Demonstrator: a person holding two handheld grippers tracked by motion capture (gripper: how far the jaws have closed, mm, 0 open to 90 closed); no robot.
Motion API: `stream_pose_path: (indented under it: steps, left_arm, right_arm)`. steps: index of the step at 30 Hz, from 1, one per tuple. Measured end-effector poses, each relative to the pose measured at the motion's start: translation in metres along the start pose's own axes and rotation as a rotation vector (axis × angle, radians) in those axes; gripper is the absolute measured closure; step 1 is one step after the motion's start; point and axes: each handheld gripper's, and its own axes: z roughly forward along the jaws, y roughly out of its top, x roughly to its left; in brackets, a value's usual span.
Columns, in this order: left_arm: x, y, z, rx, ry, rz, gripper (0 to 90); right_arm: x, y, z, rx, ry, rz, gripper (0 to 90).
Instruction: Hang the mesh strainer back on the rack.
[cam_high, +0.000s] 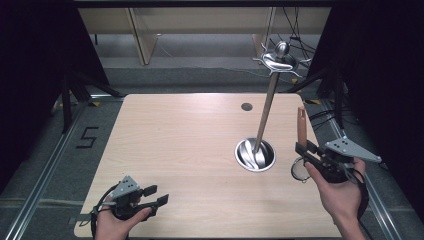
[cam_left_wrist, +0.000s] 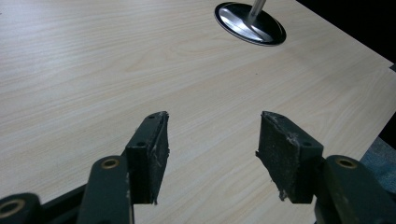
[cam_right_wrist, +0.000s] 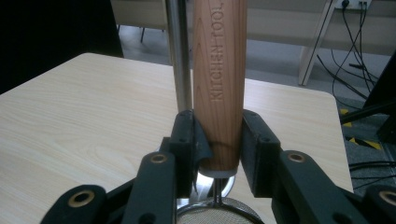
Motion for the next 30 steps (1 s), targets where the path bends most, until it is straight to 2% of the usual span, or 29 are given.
stream_pose_path:
  steps: [4,5,6,7,11,12,15,18,19,23,25,28,30]
  left_arm:
    - [0.0,0.0,0.0,0.002,0.003,0.0,42.2]
    - [0.0,0.0,0.0,0.002,0.003,0.0,42.2]
    - [0.0,0.0,0.0,0.002,0.003,0.002,42.2]
    - [0.0,0.0,0.0,0.003,0.002,0.0,42.2]
    - [0.0,0.0,0.0,0.003,0.002,0.0,42.2]
    - [0.0,0.0,0.0,0.006,0.006,0.002,42.2]
    - [0.0,0.0,0.0,0.002,0.002,0.0,42.2]
    - [0.0,0.0,0.0,0.003,0.003,0.001,42.2]
    - [0.0,0.0,0.0,0.003,0.003,0.001,42.2]
    - [0.0,0.0,0.0,0.002,0.003,0.001,42.3]
    - [0.0,0.0,0.0,0.003,0.003,0.001,42.2]
    - [0.0,0.0,0.0,0.003,0.003,0.0,42.2]
    - [0.0,0.0,0.0,0.003,0.003,0.001,42.2]
  right_arm:
    - [-0.002,0.004,0.0,-0.022,0.004,-0.02,69.5]
    - [0.0,0.004,-0.001,-0.02,-0.001,0.009,69.5]
    - [-0.003,0.006,-0.001,-0.028,-0.006,-0.027,69.4]
    - [-0.001,0.006,-0.001,-0.035,-0.006,-0.003,69.5]
    - [-0.002,0.011,-0.003,-0.046,-0.005,-0.016,69.5]
    - [-0.001,0.011,-0.003,-0.047,0.0,0.002,69.5]
    - [-0.002,0.013,-0.003,-0.058,-0.004,-0.019,69.4]
    - [-0.001,0.014,-0.004,-0.058,-0.005,0.001,69.5]
    - [-0.002,0.015,-0.004,-0.064,-0.006,-0.021,69.5]
    - [-0.001,0.018,-0.005,-0.071,-0.007,-0.006,69.5]
    - [-0.003,0.019,-0.004,-0.073,-0.001,-0.026,69.5]
    - [-0.002,0.02,-0.005,-0.071,0.001,-0.01,69.5]
    - [-0.003,0.021,-0.004,-0.077,0.007,-0.027,69.5]
